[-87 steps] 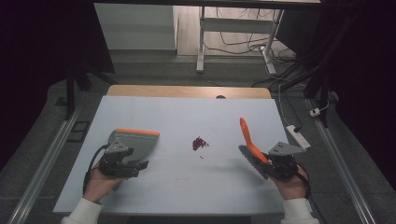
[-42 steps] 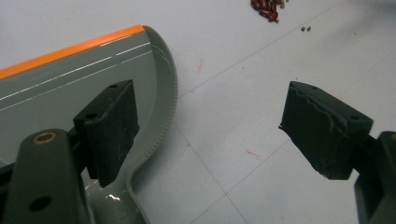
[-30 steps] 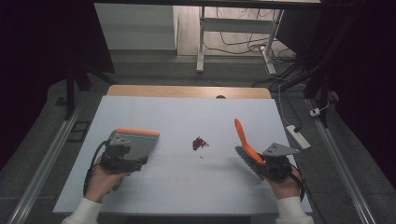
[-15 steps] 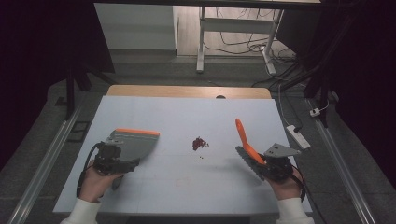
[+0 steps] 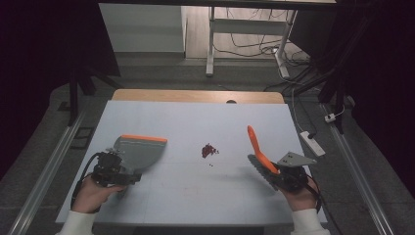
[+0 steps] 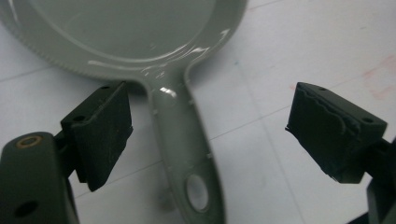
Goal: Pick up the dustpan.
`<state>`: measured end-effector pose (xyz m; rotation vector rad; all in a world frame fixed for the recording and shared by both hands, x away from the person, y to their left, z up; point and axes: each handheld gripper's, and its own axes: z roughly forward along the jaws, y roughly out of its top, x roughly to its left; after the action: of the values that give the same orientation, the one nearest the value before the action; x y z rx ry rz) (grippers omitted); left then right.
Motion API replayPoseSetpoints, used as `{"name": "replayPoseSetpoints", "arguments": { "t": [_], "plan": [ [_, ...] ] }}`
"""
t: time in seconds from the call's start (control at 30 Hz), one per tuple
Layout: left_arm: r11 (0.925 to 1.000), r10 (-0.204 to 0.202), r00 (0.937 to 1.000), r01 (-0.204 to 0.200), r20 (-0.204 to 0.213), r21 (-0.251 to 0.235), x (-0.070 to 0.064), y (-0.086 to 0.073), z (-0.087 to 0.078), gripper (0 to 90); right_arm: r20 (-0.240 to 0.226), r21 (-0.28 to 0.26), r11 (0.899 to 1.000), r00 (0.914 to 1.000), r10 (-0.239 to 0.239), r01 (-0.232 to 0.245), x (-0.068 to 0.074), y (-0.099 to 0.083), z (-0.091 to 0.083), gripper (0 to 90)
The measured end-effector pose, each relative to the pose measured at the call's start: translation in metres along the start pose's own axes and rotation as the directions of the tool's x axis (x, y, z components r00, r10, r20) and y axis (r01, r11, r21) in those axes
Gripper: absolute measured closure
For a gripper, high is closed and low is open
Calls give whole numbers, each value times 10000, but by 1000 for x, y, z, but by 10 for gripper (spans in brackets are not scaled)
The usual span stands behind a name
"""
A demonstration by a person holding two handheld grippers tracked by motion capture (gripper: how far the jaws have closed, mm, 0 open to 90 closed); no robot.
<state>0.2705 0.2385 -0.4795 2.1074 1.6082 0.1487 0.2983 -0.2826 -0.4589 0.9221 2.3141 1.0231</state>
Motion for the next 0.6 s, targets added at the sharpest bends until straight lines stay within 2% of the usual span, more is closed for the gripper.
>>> {"name": "replayPoseSetpoints", "arguments": {
  "t": [0.17, 0.2, 0.37, 0.43, 0.6],
  "plan": [
    [9995, -269, 9995, 271, -156, 156, 3, 1, 7, 154, 98, 22, 9999, 9999, -106, 106, 2, 0, 0, 699],
    [9987, -449, 9989, 451, -114, 238, 5, 1, 11, 158, 119, 0, 9999, 9999, -121, 121, 2, 0, 0, 699],
    [9975, -693, 9976, 692, 59, 168, 9, 1, 15, 172, 141, -45, 9999, 9998, -117, 117, 2, 0, -1, 699],
    [9961, -839, 9964, 842, -107, 258, 10, 1, 21, 195, 152, -34, 9999, 9998, -118, 119, 2, 0, 0, 699],
    [9935, -1064, 9943, 1068, -102, 406, 15, 1, 30, 262, 183, 6, 9999, 9997, -147, 147, 2, 0, 0, 699]
  ]
}}
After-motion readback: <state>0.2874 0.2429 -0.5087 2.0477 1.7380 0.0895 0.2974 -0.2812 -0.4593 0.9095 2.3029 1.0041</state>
